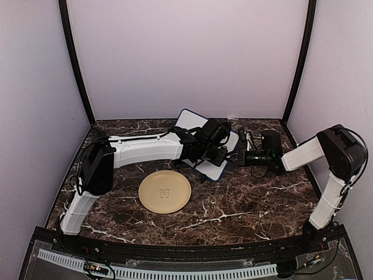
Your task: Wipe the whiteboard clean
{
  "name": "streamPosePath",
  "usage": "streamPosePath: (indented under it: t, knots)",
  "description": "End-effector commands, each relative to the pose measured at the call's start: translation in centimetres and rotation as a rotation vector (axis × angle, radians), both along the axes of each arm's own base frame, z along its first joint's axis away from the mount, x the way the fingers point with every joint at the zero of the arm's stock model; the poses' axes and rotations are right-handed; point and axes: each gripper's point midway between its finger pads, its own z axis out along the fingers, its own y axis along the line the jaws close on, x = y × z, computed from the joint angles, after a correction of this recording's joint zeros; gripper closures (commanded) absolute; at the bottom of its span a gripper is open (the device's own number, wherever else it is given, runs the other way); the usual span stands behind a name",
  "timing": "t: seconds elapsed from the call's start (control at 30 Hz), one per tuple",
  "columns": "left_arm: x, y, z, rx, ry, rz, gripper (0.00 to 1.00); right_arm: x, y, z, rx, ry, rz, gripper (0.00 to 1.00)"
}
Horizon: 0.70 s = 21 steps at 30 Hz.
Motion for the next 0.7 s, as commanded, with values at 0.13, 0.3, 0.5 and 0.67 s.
streamPosePath:
  t: [0.13,0.3,0.5,0.67]
  knots:
    - [-1.5,-0.3,-5.4,0.001,0.109,0.001,1.0,-5.0,-0.6,-7.2,-0.168,0.158,0.109,1.0]
    - [2.3,3.9,-4.7,0.001,0.116,0.118,1.0,-5.0,-0.6,-7.3,-0.167,0.159,0.108,1.0]
    - [6.2,9.1,-4.8,0.042,0.11,0.22,1.0,-5.0,-0.6,-7.3,-0.169,0.161,0.107,1.0]
    - [7.2,10.4,-3.8,0.031,0.091,0.229,1.0,-5.0,-0.6,-7.4,-0.17,0.16,0.107,1.0]
